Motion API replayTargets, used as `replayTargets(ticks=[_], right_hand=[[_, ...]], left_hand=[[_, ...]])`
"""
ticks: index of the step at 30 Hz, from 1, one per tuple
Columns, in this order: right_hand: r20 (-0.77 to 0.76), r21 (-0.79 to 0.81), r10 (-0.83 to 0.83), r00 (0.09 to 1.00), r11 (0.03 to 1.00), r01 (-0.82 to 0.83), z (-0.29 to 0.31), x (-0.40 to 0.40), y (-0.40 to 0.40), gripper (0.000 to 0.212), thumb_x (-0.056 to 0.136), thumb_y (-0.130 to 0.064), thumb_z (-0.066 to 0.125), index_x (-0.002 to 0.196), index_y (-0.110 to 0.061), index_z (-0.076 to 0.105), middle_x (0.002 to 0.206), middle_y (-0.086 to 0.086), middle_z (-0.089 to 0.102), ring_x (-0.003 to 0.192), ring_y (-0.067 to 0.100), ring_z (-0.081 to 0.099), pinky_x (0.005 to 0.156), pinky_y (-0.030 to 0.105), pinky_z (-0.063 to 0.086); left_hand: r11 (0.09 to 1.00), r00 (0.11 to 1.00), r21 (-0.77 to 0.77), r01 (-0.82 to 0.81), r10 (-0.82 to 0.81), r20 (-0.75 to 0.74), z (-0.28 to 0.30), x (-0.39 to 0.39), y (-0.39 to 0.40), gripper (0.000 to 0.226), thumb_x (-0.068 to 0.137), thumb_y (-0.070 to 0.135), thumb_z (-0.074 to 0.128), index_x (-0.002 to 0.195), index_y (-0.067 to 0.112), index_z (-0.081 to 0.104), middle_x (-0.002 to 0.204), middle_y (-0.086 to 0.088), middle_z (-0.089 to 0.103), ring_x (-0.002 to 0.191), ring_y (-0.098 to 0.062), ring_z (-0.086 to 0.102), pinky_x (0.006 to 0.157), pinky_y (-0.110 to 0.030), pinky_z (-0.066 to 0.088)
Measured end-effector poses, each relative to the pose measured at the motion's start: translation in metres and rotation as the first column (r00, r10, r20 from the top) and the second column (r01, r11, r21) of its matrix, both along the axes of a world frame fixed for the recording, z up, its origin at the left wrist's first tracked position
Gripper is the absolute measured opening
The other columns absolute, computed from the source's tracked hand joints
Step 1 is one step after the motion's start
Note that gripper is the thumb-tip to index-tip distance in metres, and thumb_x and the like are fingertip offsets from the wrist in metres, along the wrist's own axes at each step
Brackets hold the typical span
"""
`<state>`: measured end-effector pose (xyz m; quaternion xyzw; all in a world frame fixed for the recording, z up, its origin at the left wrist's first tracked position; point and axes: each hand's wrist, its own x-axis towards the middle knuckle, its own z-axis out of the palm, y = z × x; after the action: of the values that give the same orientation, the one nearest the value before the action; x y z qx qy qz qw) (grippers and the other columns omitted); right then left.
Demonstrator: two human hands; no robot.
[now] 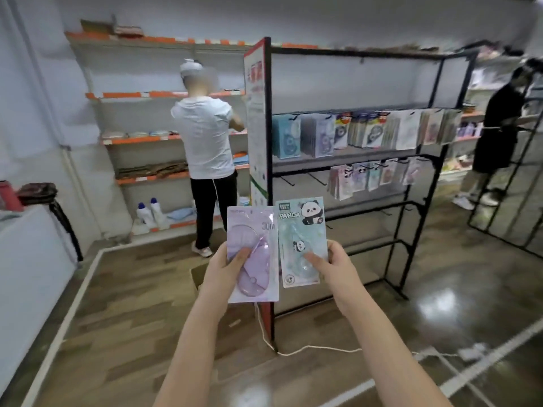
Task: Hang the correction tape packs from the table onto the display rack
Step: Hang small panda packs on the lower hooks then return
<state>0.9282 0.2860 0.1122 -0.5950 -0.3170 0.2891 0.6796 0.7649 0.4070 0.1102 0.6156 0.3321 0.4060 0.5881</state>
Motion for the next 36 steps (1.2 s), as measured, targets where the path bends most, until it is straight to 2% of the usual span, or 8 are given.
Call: replayTargets(ticks=[5,10,14,19,21,26,32,36], right_hand=[[0.004,0.016,-0.108,0.994,0.994,0.108,0.005,0.099,0.019,0.017,0.091,-0.017,0.063,0.102,-0.027,0.053,0.106,-0.004,0.066,0.091,0.008,0.063,0.073,0.019,0.049],[0.002,0.002,-0.24,0.971,0.971,0.24,-0.001,0.192,0.029,0.01,0.096,-0.022,0.055,0.106,-0.021,0.058,0.106,-0.002,0.069,0.098,0.015,0.064,0.089,0.033,0.049],[-0.04,-0.037,-0.377,0.925,0.926,0.376,-0.019,0.251,0.019,0.013,0.1,-0.016,0.047,0.098,-0.014,0.061,0.09,-0.003,0.07,0.076,0.01,0.065,0.065,0.024,0.049],[-0.093,-0.057,-0.493,0.865,0.87,0.49,-0.037,0.325,0.013,0.014,0.098,-0.01,0.049,0.091,-0.013,0.06,0.084,0.0,0.069,0.07,0.011,0.063,0.065,0.026,0.048],[-0.11,-0.057,-0.502,0.858,0.865,0.498,-0.039,0.357,0.015,0.014,0.098,-0.01,0.049,0.09,-0.013,0.06,0.082,-0.002,0.069,0.071,0.011,0.062,0.067,0.028,0.048],[-0.153,-0.063,-0.466,0.871,0.884,0.462,-0.048,0.446,0.024,0.013,0.096,-0.01,0.051,0.091,-0.012,0.062,0.087,0.003,0.07,0.078,0.018,0.064,0.072,0.033,0.051],[-0.191,-0.089,-0.39,0.901,0.921,0.38,-0.055,0.546,0.03,0.012,0.097,-0.01,0.05,0.095,-0.01,0.062,0.094,0.011,0.071,0.084,0.026,0.066,0.08,0.044,0.053],[-0.213,-0.093,-0.374,0.903,0.928,0.362,-0.062,0.6,0.04,0.013,0.097,-0.009,0.05,0.099,-0.007,0.062,0.097,0.013,0.071,0.088,0.027,0.065,0.086,0.046,0.051]], left_hand=[[0.993,0.993,0.037,0.115,-0.115,-0.014,0.005,0.116,0.036,0.02,0.098,0.028,0.053,0.102,0.011,0.061,0.097,-0.006,0.069,0.093,-0.023,0.065,0.086,-0.039,0.048],[0.973,0.973,0.018,0.231,-0.232,0.01,0.007,0.223,0.061,0.019,0.099,0.031,0.049,0.1,0.015,0.06,0.092,0.0,0.068,0.089,-0.018,0.065,0.079,-0.031,0.048],[0.952,0.952,-0.025,0.305,-0.304,0.007,-0.002,0.298,0.062,0.016,0.1,0.026,0.049,0.101,0.016,0.062,0.095,-0.004,0.072,0.083,-0.016,0.067,0.079,-0.033,0.051],[0.922,0.925,-0.086,0.378,-0.381,-0.014,-0.016,0.379,0.056,0.017,0.1,0.024,0.048,0.107,0.016,0.062,0.099,-0.005,0.073,0.088,-0.02,0.069,0.077,-0.033,0.055],[0.922,0.926,-0.096,0.374,-0.378,-0.015,-0.022,0.409,0.057,0.018,0.1,0.025,0.049,0.108,0.017,0.062,0.101,-0.003,0.073,0.093,-0.021,0.069,0.082,-0.037,0.055],[0.945,0.948,-0.095,0.314,-0.317,-0.022,-0.033,0.488,0.052,0.014,0.1,0.024,0.049,0.099,0.018,0.062,0.087,0.003,0.072,0.073,-0.007,0.068,0.059,-0.018,0.05],[0.964,0.97,-0.113,0.241,-0.244,-0.017,-0.041,0.579,0.042,0.015,0.099,0.025,0.05,0.103,0.018,0.063,0.093,-0.002,0.073,0.077,-0.009,0.07,0.062,-0.019,0.051],[0.968,0.978,-0.149,0.204,-0.208,-0.015,-0.047,0.625,0.042,0.015,0.098,0.027,0.053,0.103,0.017,0.063,0.094,-0.003,0.074,0.085,-0.017,0.071,0.076,-0.032,0.057]])
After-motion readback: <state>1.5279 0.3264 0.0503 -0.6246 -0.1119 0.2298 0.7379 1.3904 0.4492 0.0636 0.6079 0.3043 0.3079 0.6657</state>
